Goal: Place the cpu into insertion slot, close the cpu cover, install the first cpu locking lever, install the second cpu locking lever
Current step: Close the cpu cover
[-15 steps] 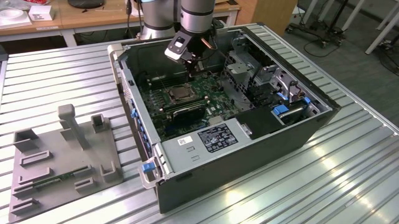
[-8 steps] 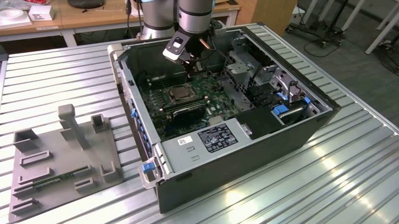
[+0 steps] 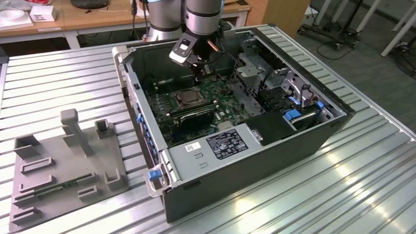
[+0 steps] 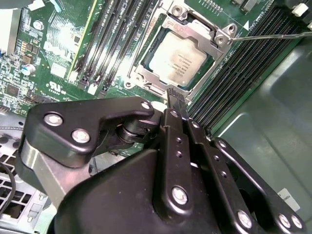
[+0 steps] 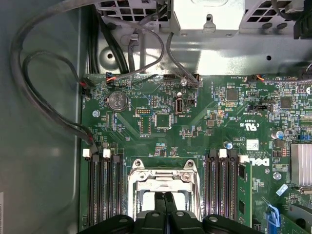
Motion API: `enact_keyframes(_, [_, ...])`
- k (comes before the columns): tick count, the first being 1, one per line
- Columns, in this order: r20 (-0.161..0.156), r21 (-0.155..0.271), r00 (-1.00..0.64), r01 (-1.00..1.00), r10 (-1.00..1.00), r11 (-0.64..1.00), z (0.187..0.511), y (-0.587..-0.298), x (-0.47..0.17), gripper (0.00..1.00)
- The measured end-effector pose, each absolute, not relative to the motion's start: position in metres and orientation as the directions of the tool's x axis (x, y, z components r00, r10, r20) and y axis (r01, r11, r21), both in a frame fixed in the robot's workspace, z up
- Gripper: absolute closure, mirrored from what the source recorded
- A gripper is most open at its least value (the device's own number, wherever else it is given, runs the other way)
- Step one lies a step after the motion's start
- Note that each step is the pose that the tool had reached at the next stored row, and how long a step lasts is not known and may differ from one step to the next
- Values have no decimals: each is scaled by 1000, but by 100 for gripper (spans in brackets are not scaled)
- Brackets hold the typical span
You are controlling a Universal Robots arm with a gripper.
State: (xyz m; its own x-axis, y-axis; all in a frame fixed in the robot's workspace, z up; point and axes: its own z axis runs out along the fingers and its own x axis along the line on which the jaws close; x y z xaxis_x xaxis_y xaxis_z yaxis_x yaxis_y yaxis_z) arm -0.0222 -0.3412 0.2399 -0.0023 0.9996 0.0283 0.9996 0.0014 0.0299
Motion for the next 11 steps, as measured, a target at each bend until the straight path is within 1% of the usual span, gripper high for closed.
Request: enact_keyframes(11, [28, 30, -2, 1000, 1000, 1, 239, -341, -30, 89])
